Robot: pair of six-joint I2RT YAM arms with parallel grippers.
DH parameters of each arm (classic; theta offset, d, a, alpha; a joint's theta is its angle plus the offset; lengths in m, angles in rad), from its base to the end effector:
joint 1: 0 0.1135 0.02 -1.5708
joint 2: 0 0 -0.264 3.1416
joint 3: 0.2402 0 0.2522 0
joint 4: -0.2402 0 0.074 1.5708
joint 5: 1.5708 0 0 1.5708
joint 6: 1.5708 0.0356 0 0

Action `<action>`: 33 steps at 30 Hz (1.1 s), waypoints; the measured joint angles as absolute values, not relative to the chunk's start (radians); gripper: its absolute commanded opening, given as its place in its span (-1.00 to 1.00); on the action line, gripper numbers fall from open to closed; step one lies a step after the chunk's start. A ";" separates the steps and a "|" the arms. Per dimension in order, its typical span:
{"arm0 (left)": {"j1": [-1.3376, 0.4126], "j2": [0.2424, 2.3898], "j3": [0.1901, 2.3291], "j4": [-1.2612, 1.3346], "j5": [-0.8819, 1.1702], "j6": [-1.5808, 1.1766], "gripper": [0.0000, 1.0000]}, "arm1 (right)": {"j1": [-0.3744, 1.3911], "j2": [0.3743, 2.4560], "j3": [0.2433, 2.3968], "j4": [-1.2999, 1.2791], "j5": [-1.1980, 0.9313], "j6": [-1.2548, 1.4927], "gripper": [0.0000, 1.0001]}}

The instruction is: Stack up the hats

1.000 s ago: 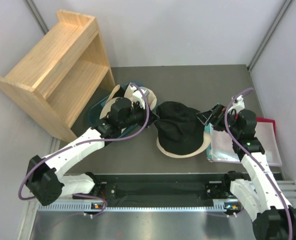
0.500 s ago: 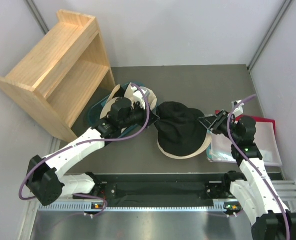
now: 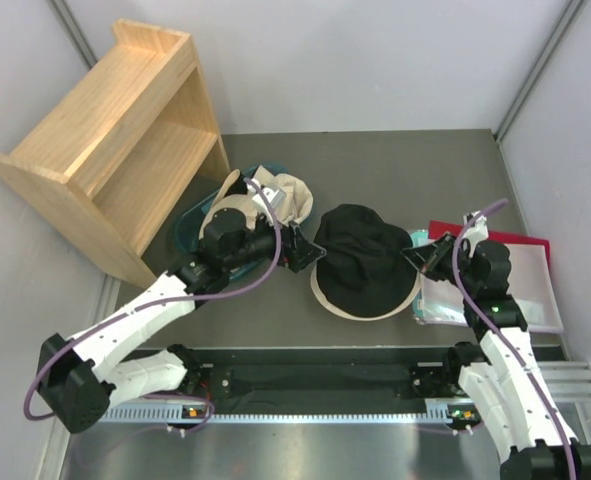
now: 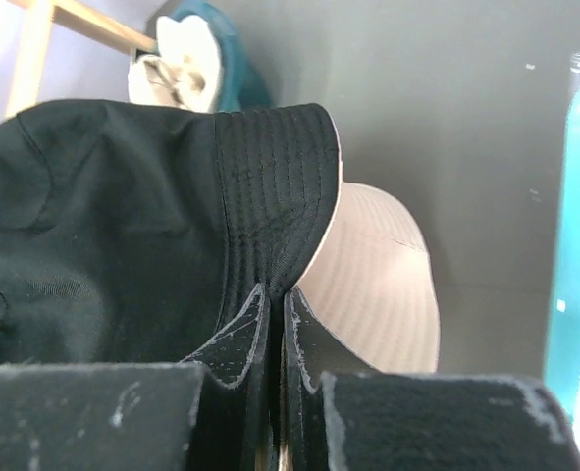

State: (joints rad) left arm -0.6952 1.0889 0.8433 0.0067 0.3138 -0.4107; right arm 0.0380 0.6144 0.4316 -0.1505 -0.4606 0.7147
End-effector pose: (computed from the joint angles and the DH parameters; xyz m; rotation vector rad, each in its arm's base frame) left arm 0.1885 -0.1715 0.3205 0.5075 1.8631 -1.0487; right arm 0.1554 0.0217 0.2455 0.3411 1.9524 0.9379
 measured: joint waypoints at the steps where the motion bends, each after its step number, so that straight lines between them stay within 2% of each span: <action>1: -0.695 1.074 0.823 0.023 0.328 -0.420 0.89 | 0.038 0.606 0.432 -0.167 -0.451 0.707 -1.00; 10: -0.719 1.057 0.616 0.197 0.444 -0.515 0.86 | 0.038 0.569 0.404 -0.252 -0.392 0.665 -1.00; 25: -0.864 1.285 0.578 0.344 0.392 -0.578 0.82 | 0.043 0.522 0.399 -0.340 -0.329 0.619 -0.99; 28: -0.896 1.327 0.579 0.337 0.350 -0.578 0.82 | 0.047 0.519 0.399 -0.345 -0.315 0.611 -0.82; 31: -0.915 1.356 0.587 0.324 0.317 -0.577 0.83 | 0.051 0.519 0.399 -0.348 -0.306 0.603 -0.52; 32: -0.918 1.359 0.591 0.318 0.308 -0.576 0.84 | 0.051 0.519 0.399 -0.353 -0.302 0.599 -0.23; 33: -0.919 1.359 0.595 0.310 0.297 -0.574 0.85 | 0.051 0.519 0.399 -0.359 -0.299 0.598 -0.05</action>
State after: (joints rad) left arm -0.9192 1.3590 0.5945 0.3103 0.2974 -0.5739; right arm 0.0505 0.5186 0.3988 -0.3588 -0.2985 0.5976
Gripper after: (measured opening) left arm 0.914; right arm 0.207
